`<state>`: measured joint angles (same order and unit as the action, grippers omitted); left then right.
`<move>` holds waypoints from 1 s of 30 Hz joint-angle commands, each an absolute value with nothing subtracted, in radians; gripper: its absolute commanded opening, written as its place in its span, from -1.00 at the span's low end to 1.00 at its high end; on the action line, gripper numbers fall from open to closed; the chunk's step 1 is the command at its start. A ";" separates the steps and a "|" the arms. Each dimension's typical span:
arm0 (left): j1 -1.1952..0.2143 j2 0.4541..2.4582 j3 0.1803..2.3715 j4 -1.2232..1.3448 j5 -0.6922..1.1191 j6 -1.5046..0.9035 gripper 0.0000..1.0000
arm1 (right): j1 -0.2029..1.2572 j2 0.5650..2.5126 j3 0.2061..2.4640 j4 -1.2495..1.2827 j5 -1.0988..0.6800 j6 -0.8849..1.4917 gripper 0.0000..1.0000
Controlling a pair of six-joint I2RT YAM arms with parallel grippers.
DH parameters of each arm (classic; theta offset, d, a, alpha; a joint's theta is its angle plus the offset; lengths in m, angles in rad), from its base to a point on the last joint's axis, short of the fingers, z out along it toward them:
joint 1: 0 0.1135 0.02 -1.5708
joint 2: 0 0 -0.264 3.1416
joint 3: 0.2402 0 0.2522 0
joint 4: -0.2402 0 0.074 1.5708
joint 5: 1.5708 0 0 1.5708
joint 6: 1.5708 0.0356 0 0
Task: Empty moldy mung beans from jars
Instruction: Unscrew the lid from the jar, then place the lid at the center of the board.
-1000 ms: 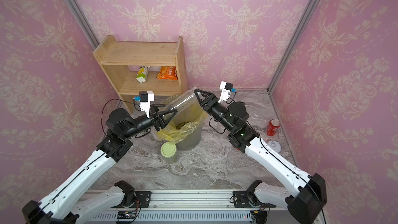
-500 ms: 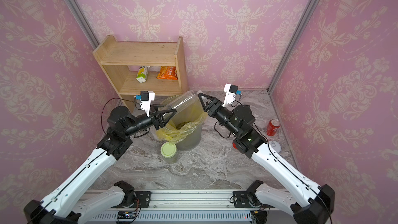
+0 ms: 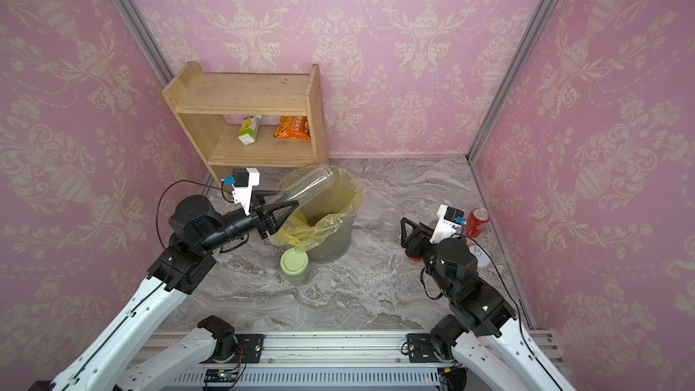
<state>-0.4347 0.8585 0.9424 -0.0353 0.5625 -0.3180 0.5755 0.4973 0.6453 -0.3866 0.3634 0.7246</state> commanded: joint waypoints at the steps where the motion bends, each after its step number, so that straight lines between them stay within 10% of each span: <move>1: -0.428 0.833 0.941 -0.053 0.543 -0.282 -0.35 | 0.568 0.492 0.591 -0.487 0.527 0.728 -0.07; 30: -0.428 0.788 0.857 -0.034 0.537 -0.288 -0.32 | 0.313 1.123 0.358 -0.062 0.346 0.896 -0.16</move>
<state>-0.4347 0.7914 0.8680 -0.0612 0.5446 -0.3050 0.3138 1.0706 0.3866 -0.0895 0.3973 0.8688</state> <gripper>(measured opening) 0.549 0.573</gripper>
